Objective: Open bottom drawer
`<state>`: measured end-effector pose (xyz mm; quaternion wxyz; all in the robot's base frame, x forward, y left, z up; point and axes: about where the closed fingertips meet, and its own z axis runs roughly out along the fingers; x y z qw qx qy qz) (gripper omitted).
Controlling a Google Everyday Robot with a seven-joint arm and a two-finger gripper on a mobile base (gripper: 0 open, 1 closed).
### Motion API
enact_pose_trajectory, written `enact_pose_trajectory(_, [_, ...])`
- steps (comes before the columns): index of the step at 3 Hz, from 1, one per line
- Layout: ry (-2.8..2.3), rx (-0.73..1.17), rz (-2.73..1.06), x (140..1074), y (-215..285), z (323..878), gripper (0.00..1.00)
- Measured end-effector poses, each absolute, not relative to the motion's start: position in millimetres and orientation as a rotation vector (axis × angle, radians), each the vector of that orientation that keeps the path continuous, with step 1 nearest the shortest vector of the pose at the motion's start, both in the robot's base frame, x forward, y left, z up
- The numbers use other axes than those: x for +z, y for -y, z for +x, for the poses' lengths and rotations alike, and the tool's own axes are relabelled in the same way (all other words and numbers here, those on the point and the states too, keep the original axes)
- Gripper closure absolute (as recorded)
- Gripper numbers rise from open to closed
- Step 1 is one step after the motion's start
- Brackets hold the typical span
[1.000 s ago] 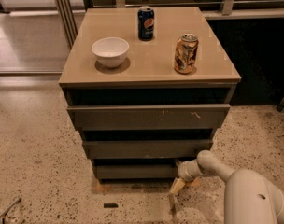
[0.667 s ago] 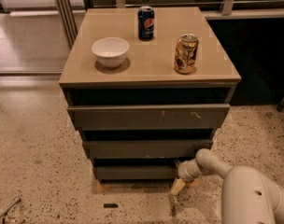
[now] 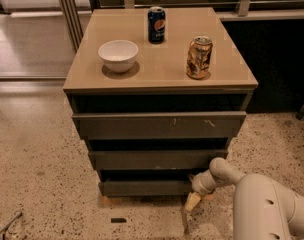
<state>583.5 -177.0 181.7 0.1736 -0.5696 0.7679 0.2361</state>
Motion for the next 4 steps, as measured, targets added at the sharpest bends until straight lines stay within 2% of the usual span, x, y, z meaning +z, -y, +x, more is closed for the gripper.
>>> enact_pose_trajectory(4, [-2.376, 0.793, -1.721, 203, 189, 510, 0.00])
